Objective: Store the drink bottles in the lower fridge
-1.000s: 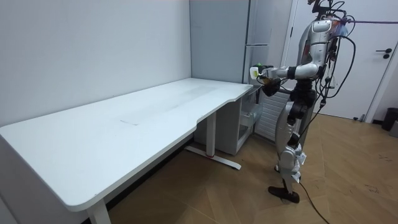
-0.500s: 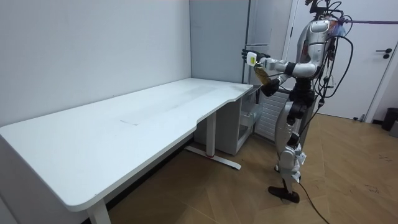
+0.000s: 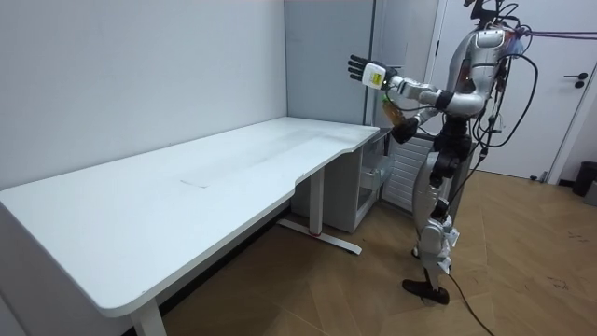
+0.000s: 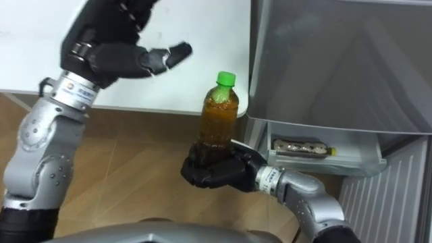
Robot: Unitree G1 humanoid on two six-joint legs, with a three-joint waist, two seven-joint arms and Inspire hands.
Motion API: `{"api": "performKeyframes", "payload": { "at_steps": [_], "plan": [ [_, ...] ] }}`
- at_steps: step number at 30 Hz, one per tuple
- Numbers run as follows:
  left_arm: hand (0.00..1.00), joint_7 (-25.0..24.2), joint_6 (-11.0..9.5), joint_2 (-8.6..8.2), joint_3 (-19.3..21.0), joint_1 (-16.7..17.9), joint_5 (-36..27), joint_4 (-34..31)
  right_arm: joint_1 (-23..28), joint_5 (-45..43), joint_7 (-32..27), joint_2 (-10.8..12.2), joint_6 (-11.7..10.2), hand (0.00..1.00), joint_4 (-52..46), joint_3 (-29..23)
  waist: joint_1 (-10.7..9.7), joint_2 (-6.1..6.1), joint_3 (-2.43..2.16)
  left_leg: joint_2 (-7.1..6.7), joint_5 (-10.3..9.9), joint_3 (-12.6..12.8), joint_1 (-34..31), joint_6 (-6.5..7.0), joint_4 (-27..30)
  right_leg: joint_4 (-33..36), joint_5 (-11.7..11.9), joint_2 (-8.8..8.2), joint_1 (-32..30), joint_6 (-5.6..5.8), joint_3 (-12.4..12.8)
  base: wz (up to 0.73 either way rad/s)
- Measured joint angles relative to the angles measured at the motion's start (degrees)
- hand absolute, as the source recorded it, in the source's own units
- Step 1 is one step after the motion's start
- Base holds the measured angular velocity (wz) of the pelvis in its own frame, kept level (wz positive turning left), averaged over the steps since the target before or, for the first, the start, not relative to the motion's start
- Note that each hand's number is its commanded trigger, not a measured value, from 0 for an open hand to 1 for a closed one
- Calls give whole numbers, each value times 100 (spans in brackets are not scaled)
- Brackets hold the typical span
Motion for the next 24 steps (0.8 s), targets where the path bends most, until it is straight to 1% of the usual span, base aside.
{"api": "performKeyframes", "payload": {
  "at_steps": [3, 5, 6, 7, 8, 9, 10, 11, 12, 13, 15, 17, 19, 20, 21, 22, 24],
  "plan": [
    [0, 358, -6, -7, 268, 1, -115, -2, 2, 14, -56, 23, -2, 100, 1, -95, 66, -3, 0, -9, 0, -43, 74, 0, -11, -13, 0, -7, 100, 0, -44, 7],
    [0, 633, -55, -16, 458, 2, -167, -1, 42, 12, -80, 43, -2, 100, 1, -182, 115, -1, 1, -6, 0, -49, 114, 0, -37, -17, -2, -6, 162, 3, -73, 2],
    [0, 811, -102, -59, 604, 3, -169, -1, 93, 3, -91, 112, -2, 100, 1, -291, 160, 2, 1, -7, 0, -52, 134, 0, -92, -17, -2, -4, 167, 4, -68, 0],
    [0, 1022, -129, -139, 777, 23, -171, -1, 128, 2, -114, 115, -2, 100, 13, -352, 207, 7, 5, -8, 0, -42, 169, -1, -122, -16, -3, -4, 183, 4, -48, -5],
    [0, 1135, -138, -172, 862, 46, -171, 0, 143, 2, -129, 118, -1, 100, 17, -359, 241, 11, 7, -8, 4, -30, 193, -1, -140, -17, -3, -3, 194, 5, -42, -7],
    [0, 1356, -146, -232, 1019, 103, -171, 5, 197, 2, -138, 119, 0, 100, 16, -394, 296, 21, 7, -9, 5, -22, 208, -1, -145, -32, -4, -1, 212, 6, -35, -4],
    [0, 1589, -149, -238, 1141, 177, -172, 6, 259, 2, -149, 121, 4, 100, 16, -451, 333, 20, 6, -15, 5, -21, 212, -1, -145, -89, -3, 1, 244, 5, -34, 0],
    [0, 1693, -154, -241, 1198, 233, -174, 8, 275, 3, -168, 126, 7, 100, 16, -464, 338, 22, 7, -17, 5, -18, 211, -1, -145, -102, -3, 1, 245, 5, -32, 0],
    [0, 1893, -157, -245, 1287, 357, -175, 32, 295, 5, -231, 128, 33, 100, 16, -476, 349, 35, 9, -19, 5, -18, 207, -1, -145, -99, -3, 0, 238, 5, -29, 0],
    [0, 2063, -157, -247, 1341, 486, -170, 73, 310, 5, -310, 128, 71, 100, 16, -482, 346, 39, 6, -19, 5, -19, 206, 0, -148, -100, -3, 1, 231, 5, -24, 0],
    [0, 2290, -159, -245, 1416, 634, -166, 217, 324, 4, -403, 127, 82, 100, 16, -500, 381, 42, 3, -21, 6, -40, 204, 0, -139, -100, -3, 1, 237, 5, -36, 2],
    [0, 2527, -159, -244, 1480, 715, -173, 455, 326, 6, -485, 133, 82, 100, 13, -553, 388, 37, -1, -23, 7, -48, 205, 0, -129, -101, -3, 0, 237, 5, -44, 2],
    [0, 2770, -166, -245, 1478, 777, -260, 796, 325, 4, -568, 132, 83, 100, 13, -585, 487, 12, -19, -22, 7, -35, 216, 1, -138, -101, -3, -1, 234, 5, -33, 0],
    [0, 2821, -166, -245, 1478, 788, -264, 917, 325, 4, -575, 129, 84, 100, 13, -585, 491, 5, -24, -22, 6, -31, 222, 1, -140, -100, -3, -1, 235, 5, -32, -3],
    [0, 2934, -165, -243, 1478, 805, -267, 1181, 325, 3, -592, 123, 106, 100, 13, -586, 508, -13, -35, -22, 6, -26, 231, 1, -148, -101, -3, -1, 240, 5, -32, 0],
    [0, 3065, -153, -244, 1471, 861, -276, 1413, 330, 4, -614, 133, 126, 100, 13, -576, 518, -19, -38, -22, 6, -22, 241, 1, -155, -103, -3, 0, 251, 5, -29, 0],
    [0, 3235, -138, -245, 1445, 992, -273, 1678, 384, 19, -661, 172, 149, 100, 13, -562, 519, -25, -40, -22, 6, 0, 272, 2, -195, -103, -3, 0, 258, 5, -31, -4]
  ]
}}
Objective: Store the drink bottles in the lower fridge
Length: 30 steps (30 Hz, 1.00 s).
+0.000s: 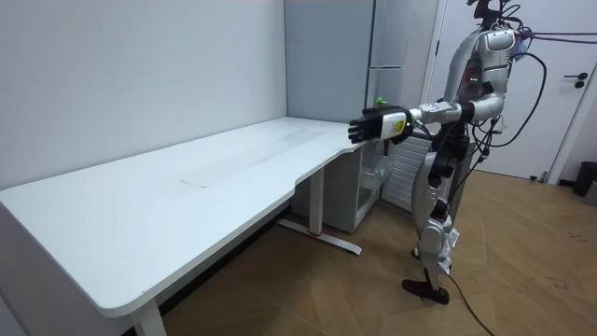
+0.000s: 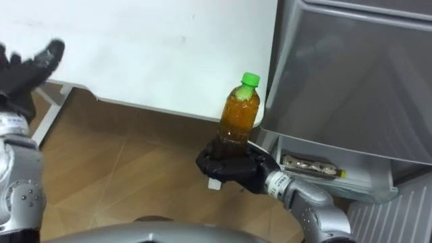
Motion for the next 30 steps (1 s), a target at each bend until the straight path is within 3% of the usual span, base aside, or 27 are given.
{"api": "performKeyframes", "payload": {
  "at_steps": [5, 7, 12, 21, 26, 30],
  "plan": [
    [0, 480, 47, 38, -99, 25, -16, 974, 53, 15, -174, 45, 215, 100, 10, 41, -6, -17, 8, -2, 0, -1, 18, 1, -8, 0, 0, -4, 21, 0, -13, -1],
    [0, 556, 81, 33, -282, 37, -15, 1592, 53, 10, -172, 56, 218, 100, 91, 46, -43, -13, 14, -1, 0, -8, 69, 0, -10, -24, 0, -3, 79, 0, -37, 2],
    [0, 559, 205, 18, -530, 174, -13, 2169, 81, 12, -180, 47, 220, 100, 203, 46, -62, -24, 20, -2, -1, -31, 86, -1, -46, -101, 1, -1, 147, -1, -89, 2],
    [0, 66, 259, 20, -689, 285, -7, 3347, 84, 60, -371, 43, 216, 100, 1052, 38, -190, -32, 20, -16, -2, -54, 58, -1, -48, -165, 0, -11, 179, 0, -136, 2],
    [0, -248, 293, 94, -899, 331, -12, 4379, 76, 84, -454, -85, 203, 100, 1878, 3, -287, -21, 16, -26, -3, -57, 19, 0, -38, -198, -4, -19, 164, 8, -157, 2],
    [0, -548, 437, 90, -897, 413, -21, 5136, 33, 216, -612, -88, 170, 100, 2532, -172, -356, -19, 14, -19, -2, -11, 14, 0, -50, -188, -6, -15, 108, 10, -118, -7]
  ]
}}
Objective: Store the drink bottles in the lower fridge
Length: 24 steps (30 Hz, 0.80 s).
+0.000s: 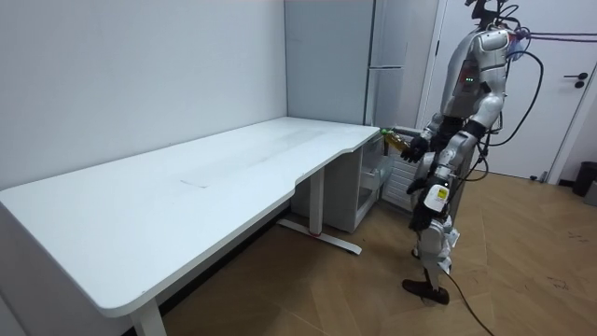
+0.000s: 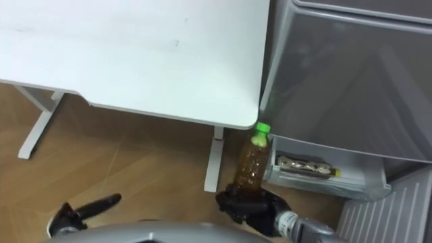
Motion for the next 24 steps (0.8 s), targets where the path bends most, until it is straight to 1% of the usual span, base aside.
{"api": "performKeyframes", "payload": {
  "at_steps": [3, 4, 6, 8, 9, 13, 15, 16, 17, 18, 19, 21, 24],
  "plan": [
    [0, -244, 21, 2, 11, -2, -23, 452, -115, 284, 11, 25, -81, 100, 417, -103, -21, -18, -5, 0, -1, -5, -7, 0, -20, -3, 0, 0, -23, 0, -6, -1],
    [0, -338, 62, 3, 16, 1, -18, 588, -143, 372, 14, 31, -83, 100, 533, -149, -22, -27, -10, -1, -1, -18, -11, 0, -40, -4, -1, -1, -18, 1, -15, 4],
    [0, -483, 132, 3, 24, 8, 26, 705, -167, 562, 12, 34, -85, 100, 674, -193, -21, -46, -11, -2, -1, -28, -31, 0, -36, -7, -3, -1, -21, 3, -23, 3],
    [0, -642, 160, 4, 24, 4, 27, 859, -166, 739, 11, 26, -105, 100, 750, -203, -28, -59, -6, -2, 0, -22, -39, 0, -36, -10, -3, -1, -23, 4, -23, 0],
    [0, -734, 220, 7, 20, -2, 36, 939, -184, 839, 20, 27, -145, 100, 863, -203, -41, -64, -14, -4, 0, -20, -41, 0, -33, -12, -4, -2, -23, 6, -25, 0],
    [0, -1012, 352, 20, 8, -56, 489, 1156, -338, 1162, -5, 27, -158, 100, 1369, -249, -73, -75, -11, -7, 0, -3, -40, 0, -30, -12, -6, -6, -11, 9, -28, 0],
    [0, -1050, 382, 34, -42, -91, 718, 1207, -357, 1365, -80, 27, -172, 100, 1484, -250, -80, -73, -11, -6, -1, -3, -42, 0, -31, -14, -7, -6, -14, 11, -30, 0],
    [0, -1052, 383, 43, -78, -112, 897, 1255, -388, 1507, -121, 34, -216, 100, 1603, -251, -105, -78, -10, -7, -1, -8, -42, 0, -33, -18, -9, -7, -26, 13, -33, 0],
    [0, -1050, 387, 50, -90, -135, 990, 1270, -408, 1603, -136, 34, -215, 100, 1654, -244, -129, -82, -11, -8, -1, -12, -44, 0, -32, -21, -9, -7, -32, 13, -39, 4],
    [0, -1045, 395, 64, -110, -191, 1216, 1276, -443, 1809, -162, 39, -225, 100, 1773, -234, -173, -89, -16, -10, 0, -30, -58, 0, -33, -24, -12, -6, -35, 14, -39, 3],
    [0, -1039, 400, 71, -121, -241, 1406, 1278, -448, 1994, -184, 38, -233, 100, 1860, -232, -174, -95, -21, -10, 0, -33, -71, 0, -29, -24, -12, -5, -37, 14, -36, 0],
    [0, -1032, 402, 92, -184, -321, 1527, 1278, -449, 2325, -253, 38, -273, 100, 1964, -186, -184, -103, -21, -11, 0, -33, -94, 0, 30, -23, -12, -4, -48, 14, -32, 0],
    [0, -1021, 399, 151, -348, -442, 1718, 1276, -463, 2744, -469, 54, -270, 100, 2068, -183, -210, -114, -20, -14, -1, -29, -103, 0, 46, -24, -12, -6, -48, 14, -33, 0]
  ]
}}
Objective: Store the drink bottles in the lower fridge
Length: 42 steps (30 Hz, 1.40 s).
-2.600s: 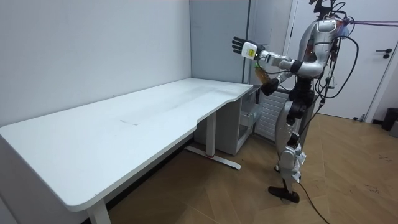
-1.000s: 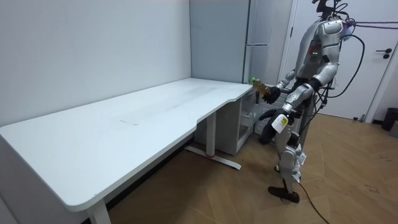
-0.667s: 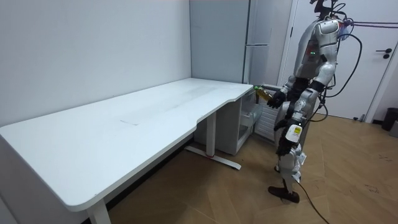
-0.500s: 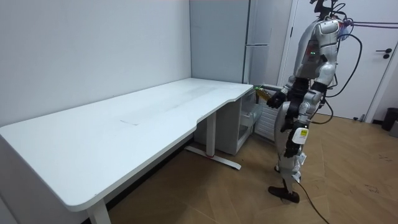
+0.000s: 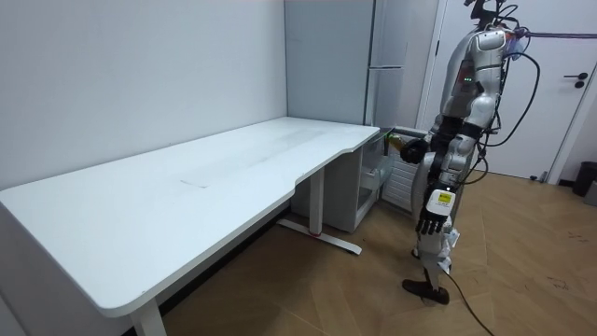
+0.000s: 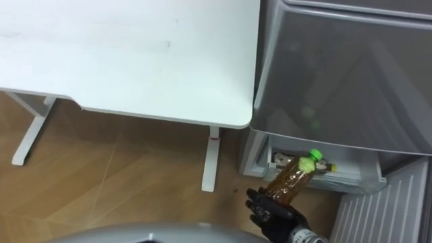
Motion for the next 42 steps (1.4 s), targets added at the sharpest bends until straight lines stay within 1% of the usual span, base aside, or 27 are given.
{"api": "performKeyframes", "payload": {
  "at_steps": [3, 4, 7, 12, 15, 17, 19, 24, 27, 31, 35, 39, 42],
  "plan": [
    [0, 9, 0, -1, -8, -32, 22, -1, -35, 186, -189, 4, 4, 100, 23, -9, -88, 7, -2, 0, 0, 0, -7, 0, -2, -2, -1, 1, -42, 2, -1, 0],
    [0, 14, -1, 0, -56, -36, 136, -8, -41, 272, -260, 6, 4, 100, 24, -12, -120, 17, -2, 1, 0, 1, -32, 0, -1, -1, -1, 4, -68, 2, 11, 0],
    [0, 47, -6, 3, -174, -68, 423, -14, -48, 456, -549, 5, 8, 100, 27, -3, -140, 44, -6, 4, 0, 28, -80, 0, 11, 16, 1, 7, -90, -1, 53, -4],
    [0, 239, -29, -9, -397, -157, 517, -10, -75, 676, -951, 35, 9, 100, 32, 5, -147, 86, 6, 7, 0, 43, -76, 0, 2, 26, 2, 12, -97, -2, 96, -1],
    [0, 287, -64, -39, -439, -197, 586, -10, -110, 753, -1153, 54, -1, 100, 29, 4, -137, 132, 17, 8, 0, 46, -65, 0, -11, 33, 6, 13, -103, -5, 103, -3],
    [0, 296, -67, -67, -448, -202, 579, -6, -113, 983, -1301, 67, -9, 100, 27, 4, -112, 155, 39, 14, 0, 84, -2, 1, -44, 50, 7, 19, -92, -6, 158, -10],
    [0, 287, -78, -91, -436, -210, 577, -6, -116, 1349, -1475, 106, -23, 100, -33, -11, -110, 179, 60, 16, -1, 92, 8, 2, -82, 63, 7, 20, -94, -6, 151, -5],
    [0, 231, -165, -102, -435, -195, 614, -6, -167, 1717, -1544, 227, -142, 100, -67, -22, -118, 195, 66, 23, -1, 119, 17, 2, -94, 92, 7, 21, -107, -6, 159, -1],
    [0, 185, -184, -101, -433, -157, 623, -6, -258, 1819, -1566, 283, -147, 100, -72, -16, -116, 197, 67, 23, -1, 118, 28, 2, -90, 101, 7, 21, -100, -6, 162, 0],
    [0, 45, -186, -93, -408, -110, 736, -12, -318, 1839, -1666, 292, -192, 100, -293, -17, -108, 207, 74, 23, -1, 109, 21, 2, -81, 102, 7, 21, -100, -6, 157, 0],
    [0, -21, -186, -91, -332, -106, 756, -13, -422, 2136, -1743, 293, -237, 100, -355, -14, -111, 206, 74, 21, -1, 86, 18, 1, -71, 100, 7, 21, -95, -6, 145, 0],
    [0, -102, -184, -87, -303, -52, 1192, -82, -460, 2227, -1775, 256, -238, 100, -346, -16, -98, 213, 74, 16, -1, 72, 14, 1, -24, 99, 6, 16, -84, -5, 123, 2],
    [0, -148, -174, -89, -308, -19, 1456, -80, -461, 2225, -1776, 237, -233, 100, -344, -43, -123, 245, 77, 14, -1, 63, 12, 2, 1, 100, 6, 8, -64, -6, 87, 1]
  ]
}}
